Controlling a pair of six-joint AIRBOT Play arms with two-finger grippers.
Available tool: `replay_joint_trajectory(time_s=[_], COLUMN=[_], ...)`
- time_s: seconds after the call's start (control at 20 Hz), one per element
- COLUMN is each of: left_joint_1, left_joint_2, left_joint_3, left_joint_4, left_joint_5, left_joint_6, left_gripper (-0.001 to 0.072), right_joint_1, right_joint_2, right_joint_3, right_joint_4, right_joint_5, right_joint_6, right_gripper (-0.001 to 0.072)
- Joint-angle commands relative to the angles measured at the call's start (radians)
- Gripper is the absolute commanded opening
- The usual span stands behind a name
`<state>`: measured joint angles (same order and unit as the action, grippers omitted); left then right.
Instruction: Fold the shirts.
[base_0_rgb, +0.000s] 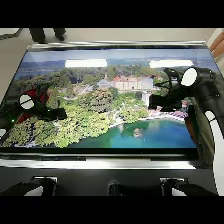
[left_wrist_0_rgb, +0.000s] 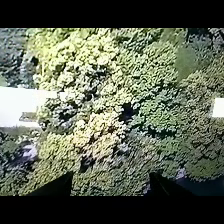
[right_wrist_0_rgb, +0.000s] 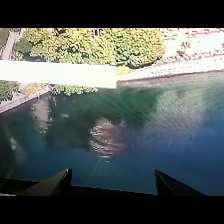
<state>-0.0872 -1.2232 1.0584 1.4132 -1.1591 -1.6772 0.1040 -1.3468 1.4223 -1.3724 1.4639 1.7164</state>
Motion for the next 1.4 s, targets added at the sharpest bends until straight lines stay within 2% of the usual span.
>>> replay_joint_trajectory(time_s=[0.0, 0.15, 0.2, 0.25, 0.4, 0.6, 0.7, 0.9, 1.0, 1.1, 1.2, 1.25, 1.3, 1.35], left_joint_1=[0.001, -0.002, 0.003, 0.027, 0.234, 0.547, 0.623, 0.635, 0.621, 0.609, 0.604, 0.604, 0.605, 0.605], left_joint_2=[-0.004, -0.005, -0.005, -0.005, -0.072, -0.270, -0.337, -0.480, -0.533, -0.577, -0.613, -0.622, -0.621, -0.610], left_joint_3=[0.000, 0.000, 0.007, 0.027, 0.196, 0.481, 0.499, 0.499, 0.499, 0.499, 0.499, 0.499, 0.500, 0.500], left_joint_4=[0.003, -0.011, -0.008, -0.004, 0.000, -0.028, -0.122, -0.243, -0.322, -0.337, -0.338, -0.338, -0.352, -0.388], left_joint_5=[0.004, 0.010, 0.036, 0.078, 0.139, 0.013, 0.040, 0.127, 0.213, 0.256, 0.243, 0.226, 0.209, 0.208], left_joint_6=[0.000, -0.004, -0.004, -0.013, -0.083, -0.249, -0.254, -0.267, -0.231, -0.230, -0.222, -0.220, -0.182, -0.125], left_gripper=[0.0573, 0.0579, 0.0695, 0.0720, 0.0720, 0.0720, 0.0720, 0.0720, 0.0720, 0.0720, 0.0711, 0.0451, 0.0054, 0.0034], right_joint_1=[0.001, 0.001, 0.001, 0.001, 0.001, 0.001, 0.001, 0.001, 0.001, 0.001, 0.001, 0.001, 0.001, 0.001], right_joint_2=[0.000, 0.000, 0.000, 0.000, 0.000, 0.000, 0.000, 0.000, 0.000, 0.000, 0.000, 0.000, 0.000, 0.000], right_joint_3=[0.000, 0.000, 0.000, 0.000, 0.000, 0.000, 0.000, 0.000, 0.000, 0.000, 0.000, 0.000, 0.000, 0.000], right_joint_4=[0.000, -0.020, -0.045, -0.058, -0.057, -0.052, -0.047, -0.017, 0.005, 0.034, 0.074, 0.085, 0.087, 0.079], right_joint_5=[-0.019, -0.043, -0.039, -0.033, -0.060, -0.096, -0.114, -0.126, -0.129, -0.128, -0.128, -0.128, -0.129, -0.126], right_joint_6=[0.000, -0.031, -0.042, -0.042, -0.042, -0.042, -0.042, -0.042, -0.042, -0.041, -0.041, -0.041, -0.042, -0.042], right_gripper=[0.0610, 0.0609, 0.0610, 0.0610, 0.0611, 0.0610, 0.0609, 0.0607, 0.0607, 0.0607, 0.0607, 0.0607, 0.0607, 0.0607])
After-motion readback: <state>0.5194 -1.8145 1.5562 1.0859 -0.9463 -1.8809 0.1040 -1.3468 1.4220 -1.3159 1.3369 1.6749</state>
